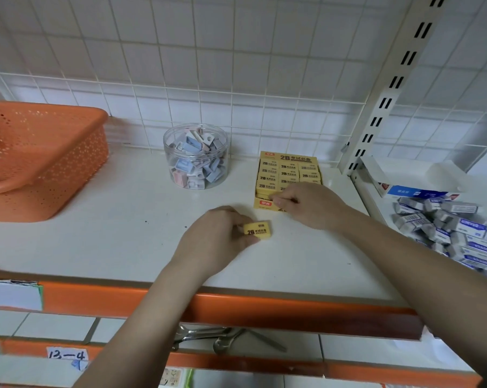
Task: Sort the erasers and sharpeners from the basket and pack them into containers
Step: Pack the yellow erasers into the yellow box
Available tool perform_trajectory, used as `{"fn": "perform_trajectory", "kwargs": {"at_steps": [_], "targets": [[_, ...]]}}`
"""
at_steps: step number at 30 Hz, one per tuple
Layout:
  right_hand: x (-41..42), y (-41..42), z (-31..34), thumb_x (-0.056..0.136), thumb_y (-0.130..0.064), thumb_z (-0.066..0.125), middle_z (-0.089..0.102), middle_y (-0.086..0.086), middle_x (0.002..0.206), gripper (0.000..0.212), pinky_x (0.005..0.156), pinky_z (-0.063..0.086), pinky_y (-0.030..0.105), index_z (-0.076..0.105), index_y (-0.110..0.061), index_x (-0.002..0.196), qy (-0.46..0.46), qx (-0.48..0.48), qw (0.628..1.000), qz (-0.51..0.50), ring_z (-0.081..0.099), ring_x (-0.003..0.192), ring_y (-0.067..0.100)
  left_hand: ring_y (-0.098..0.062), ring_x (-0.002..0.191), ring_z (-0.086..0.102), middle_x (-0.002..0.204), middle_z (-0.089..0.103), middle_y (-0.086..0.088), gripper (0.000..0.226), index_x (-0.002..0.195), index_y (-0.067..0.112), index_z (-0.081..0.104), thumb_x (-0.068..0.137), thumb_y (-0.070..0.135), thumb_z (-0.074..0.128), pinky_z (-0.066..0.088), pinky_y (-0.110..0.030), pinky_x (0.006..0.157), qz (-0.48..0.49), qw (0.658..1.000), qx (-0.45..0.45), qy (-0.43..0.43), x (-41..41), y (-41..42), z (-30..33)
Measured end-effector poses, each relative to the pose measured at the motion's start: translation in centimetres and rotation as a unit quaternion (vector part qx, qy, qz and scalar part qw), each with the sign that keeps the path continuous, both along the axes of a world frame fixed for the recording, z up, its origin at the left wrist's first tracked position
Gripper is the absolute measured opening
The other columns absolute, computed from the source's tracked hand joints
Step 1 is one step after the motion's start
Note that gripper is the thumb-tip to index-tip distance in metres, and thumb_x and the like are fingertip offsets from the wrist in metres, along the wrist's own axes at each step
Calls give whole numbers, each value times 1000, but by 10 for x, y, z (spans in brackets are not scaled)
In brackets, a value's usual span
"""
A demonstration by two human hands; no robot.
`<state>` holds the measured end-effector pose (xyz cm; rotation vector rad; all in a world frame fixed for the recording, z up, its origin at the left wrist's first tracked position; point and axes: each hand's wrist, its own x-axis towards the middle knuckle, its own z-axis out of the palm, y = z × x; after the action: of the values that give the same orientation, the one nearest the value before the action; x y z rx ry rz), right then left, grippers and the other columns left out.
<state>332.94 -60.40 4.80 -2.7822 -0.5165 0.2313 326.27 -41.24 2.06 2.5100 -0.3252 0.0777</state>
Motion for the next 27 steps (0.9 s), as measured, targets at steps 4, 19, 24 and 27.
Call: {"fn": "perform_trajectory", "kwargs": {"at_steps": [4,19,24,27], "targets": [[-1,4,6,101,-31,40,62,-2,77,42,61,37,29,65,2,101,15,10,1000,-15,52,70,16,-9,86,56,95,61,9,21,98,34,71,78,39,71,47,-29,80,16,1000,-9,-22,5,8,8],[-67,-46,-4,93,-16,55,68,-10,73,20,66,49,17,67,-29,85,-88,373,893,-236,59,56,-1,-7,91,53,108,63,7,35,110,18,68,78,28,75,39,-20,83,2,999,-30,-11,74,-16,22],[-77,-55,-15,91,-15,56,71,-1,85,18,69,47,19,71,-23,97,-126,313,902,-269,66,76,17,-7,92,51,115,62,3,32,114,20,68,83,29,69,37,-20,83,-15,1000,4,-25,74,-16,20],[-81,-56,-20,91,-15,56,71,-3,84,18,74,52,30,71,-23,98,-122,315,899,-278,66,78,17,-14,111,51,119,56,1,29,117,23,66,89,31,60,37,-23,91,-42,997,50,-41,70,-16,22]]}}
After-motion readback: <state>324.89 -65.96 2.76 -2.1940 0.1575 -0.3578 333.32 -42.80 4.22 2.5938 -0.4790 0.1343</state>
